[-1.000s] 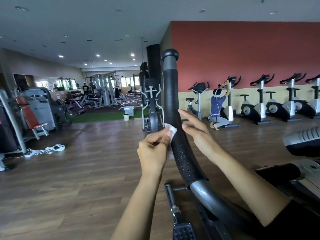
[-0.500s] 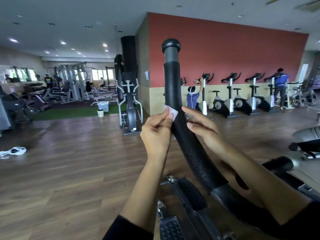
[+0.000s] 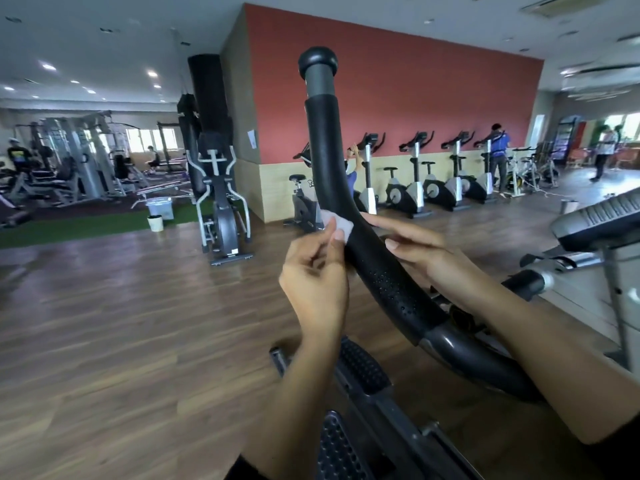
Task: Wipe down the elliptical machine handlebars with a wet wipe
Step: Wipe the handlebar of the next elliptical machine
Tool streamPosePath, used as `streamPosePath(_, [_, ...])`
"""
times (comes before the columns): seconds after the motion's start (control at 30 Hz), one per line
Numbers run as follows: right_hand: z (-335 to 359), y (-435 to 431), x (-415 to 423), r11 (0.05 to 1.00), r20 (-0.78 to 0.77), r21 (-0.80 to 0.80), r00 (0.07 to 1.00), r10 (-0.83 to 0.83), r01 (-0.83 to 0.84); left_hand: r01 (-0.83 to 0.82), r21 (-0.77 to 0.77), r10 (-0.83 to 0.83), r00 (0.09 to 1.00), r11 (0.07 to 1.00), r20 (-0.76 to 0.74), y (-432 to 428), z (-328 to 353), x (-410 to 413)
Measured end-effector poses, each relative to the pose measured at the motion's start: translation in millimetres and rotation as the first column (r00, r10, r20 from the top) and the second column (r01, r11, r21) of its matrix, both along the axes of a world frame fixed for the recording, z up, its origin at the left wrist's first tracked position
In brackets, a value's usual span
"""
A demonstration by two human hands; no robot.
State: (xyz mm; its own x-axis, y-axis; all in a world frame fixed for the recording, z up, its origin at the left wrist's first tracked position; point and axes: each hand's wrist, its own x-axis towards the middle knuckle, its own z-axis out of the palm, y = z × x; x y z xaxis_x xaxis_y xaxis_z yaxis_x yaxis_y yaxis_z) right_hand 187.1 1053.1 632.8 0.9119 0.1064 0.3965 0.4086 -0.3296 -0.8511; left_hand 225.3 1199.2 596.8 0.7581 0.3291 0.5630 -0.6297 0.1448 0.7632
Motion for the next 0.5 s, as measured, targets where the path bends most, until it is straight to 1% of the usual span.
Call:
streamPosePath(0.1, [-5.2,-1.8,-6.4,1.000,0.004,0.004,1.000,0.000,0.000,-0.028,0.061,0.023,0.996,0.998,0.082,-3.3,-19.8,-24.2])
streamPosePath(0.23, [-9.7,-3.2,-16.3,1.000,0.007,0.003,1.000,-0.002,0.002,-0.006,0.076,-0.001,0.996,0.997,0.086,0.7,-14.6,-15.6])
streamPosePath(0.33, [-11.8,-2.6,-26.2,1.000,0.007,0.022,1.000,0.009,-0.009,0.005,0.052,-0.009,0.997,0.999,0.078,-3.2,-15.8,-24.2])
streamPosePath(0.5, [-16.2,-1.4,-36.8,0.997,-0.014,0.066,0.999,0.052,-0.051,0.072,0.002,-0.072,0.995,0.997,0.075,-10.4,-45.0,-59.2])
